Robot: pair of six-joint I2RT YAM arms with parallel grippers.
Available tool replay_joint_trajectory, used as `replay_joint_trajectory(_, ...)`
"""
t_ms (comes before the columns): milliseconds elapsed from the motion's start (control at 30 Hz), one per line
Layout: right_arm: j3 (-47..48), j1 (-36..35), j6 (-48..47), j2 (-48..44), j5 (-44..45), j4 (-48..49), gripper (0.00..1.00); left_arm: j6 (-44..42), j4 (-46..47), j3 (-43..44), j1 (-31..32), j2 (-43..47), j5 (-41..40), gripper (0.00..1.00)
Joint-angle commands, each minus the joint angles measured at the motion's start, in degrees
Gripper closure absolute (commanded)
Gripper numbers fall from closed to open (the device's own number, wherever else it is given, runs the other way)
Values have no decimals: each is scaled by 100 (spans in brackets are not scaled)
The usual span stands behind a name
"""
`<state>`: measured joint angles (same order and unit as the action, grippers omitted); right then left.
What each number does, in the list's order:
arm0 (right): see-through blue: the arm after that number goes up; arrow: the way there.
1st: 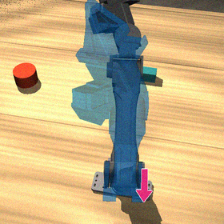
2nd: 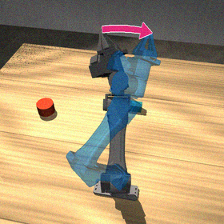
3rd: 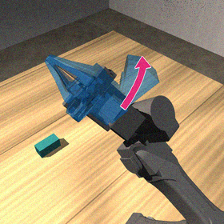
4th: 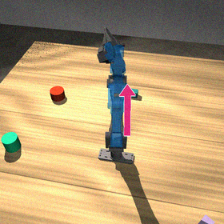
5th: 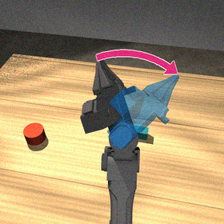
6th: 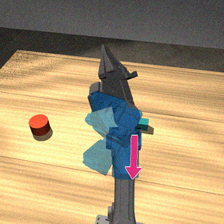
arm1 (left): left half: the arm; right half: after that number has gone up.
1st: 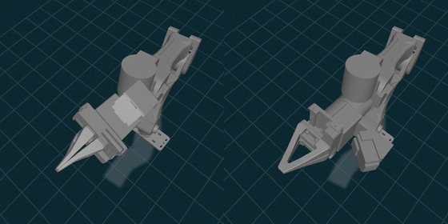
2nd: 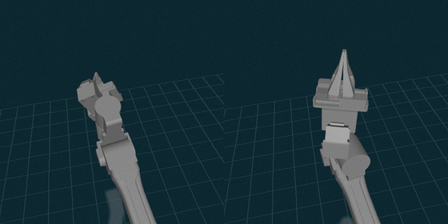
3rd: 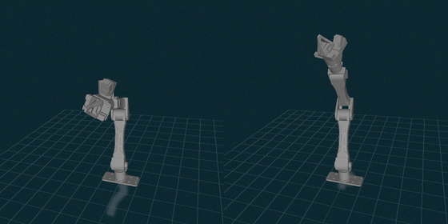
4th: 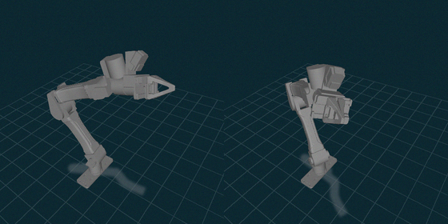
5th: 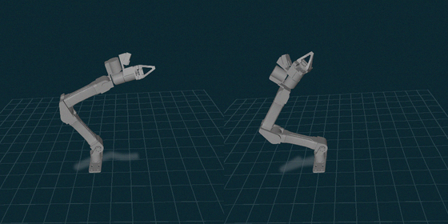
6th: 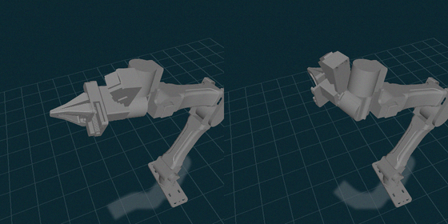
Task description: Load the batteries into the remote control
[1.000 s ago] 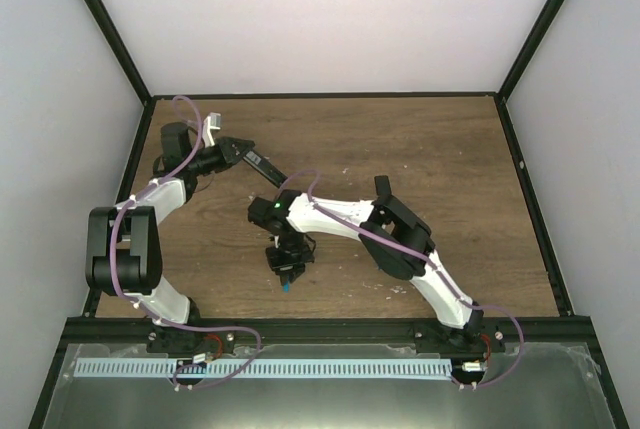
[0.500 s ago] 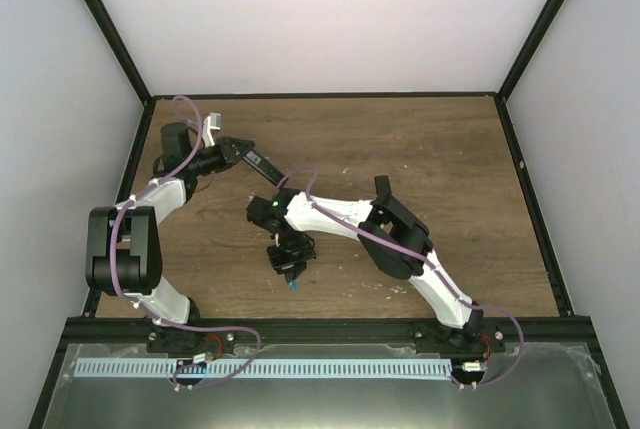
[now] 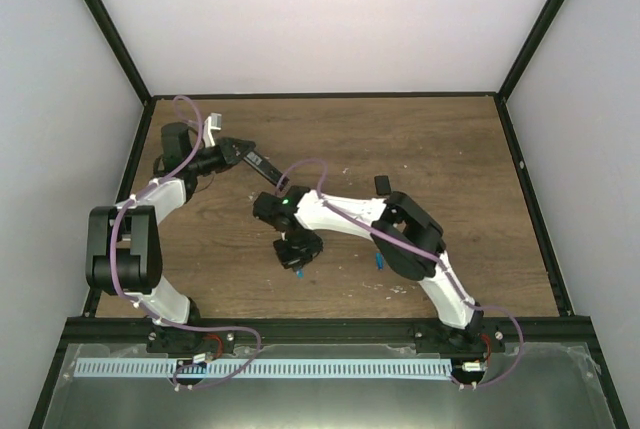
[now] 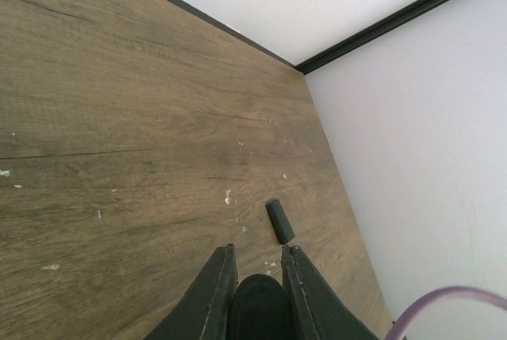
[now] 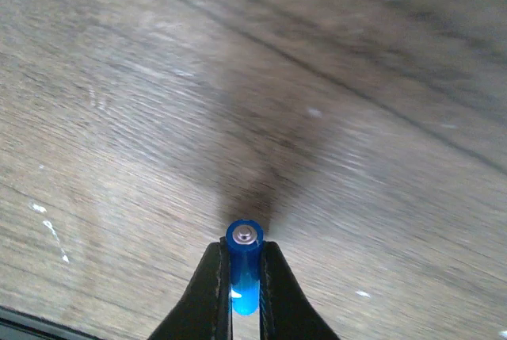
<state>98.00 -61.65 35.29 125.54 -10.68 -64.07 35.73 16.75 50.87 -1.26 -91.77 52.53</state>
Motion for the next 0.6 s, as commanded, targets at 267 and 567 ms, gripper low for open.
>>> replay_joint_trajectory(267,-642,1540,-1501,-1731,802,1498,99,346,106,478,-20,-263,142,100)
replay_joint_trajectory(567,-739,2522,-3590,-2280,181,2777,99,473,-216,863,38,-266,853,100)
